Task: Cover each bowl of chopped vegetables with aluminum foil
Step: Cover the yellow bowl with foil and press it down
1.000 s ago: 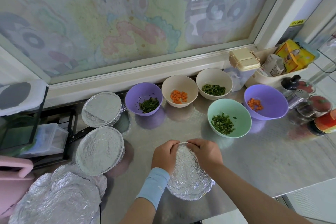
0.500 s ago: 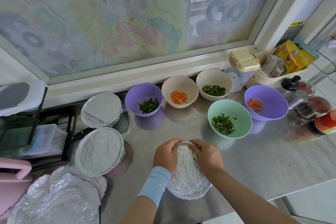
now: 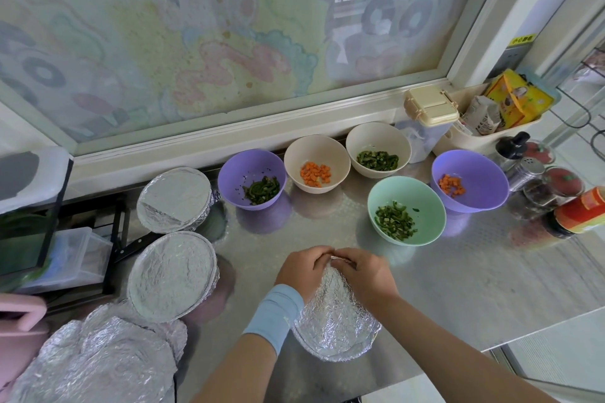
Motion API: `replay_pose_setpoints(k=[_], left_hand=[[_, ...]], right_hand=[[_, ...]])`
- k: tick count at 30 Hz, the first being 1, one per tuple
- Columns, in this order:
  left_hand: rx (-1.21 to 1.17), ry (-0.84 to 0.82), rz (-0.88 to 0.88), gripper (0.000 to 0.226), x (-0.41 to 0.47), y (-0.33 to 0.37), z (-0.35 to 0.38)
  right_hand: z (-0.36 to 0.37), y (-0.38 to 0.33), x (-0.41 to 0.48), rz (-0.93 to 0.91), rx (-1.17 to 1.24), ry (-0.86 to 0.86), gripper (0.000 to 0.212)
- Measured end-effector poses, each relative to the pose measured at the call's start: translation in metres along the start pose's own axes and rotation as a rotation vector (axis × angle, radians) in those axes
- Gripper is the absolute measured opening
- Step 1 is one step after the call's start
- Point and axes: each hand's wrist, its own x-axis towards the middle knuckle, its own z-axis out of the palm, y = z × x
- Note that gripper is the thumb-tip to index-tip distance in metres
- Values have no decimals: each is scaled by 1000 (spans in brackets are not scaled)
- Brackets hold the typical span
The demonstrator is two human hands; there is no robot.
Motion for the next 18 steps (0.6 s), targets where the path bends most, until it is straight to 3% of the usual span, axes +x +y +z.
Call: replay_pose_setpoints(k=[9, 13, 18], left_hand=[[85, 141, 18, 23, -9, -7, 11], [83, 181, -5, 24, -13, -7, 10], [84, 225, -106, 26, -18, -8, 5]], right_hand=[[-1, 8, -4, 23, -112, 53, 11], [-3, 3, 2, 28, -125, -11, 12], [-4, 1, 13, 54, -93, -61, 34]])
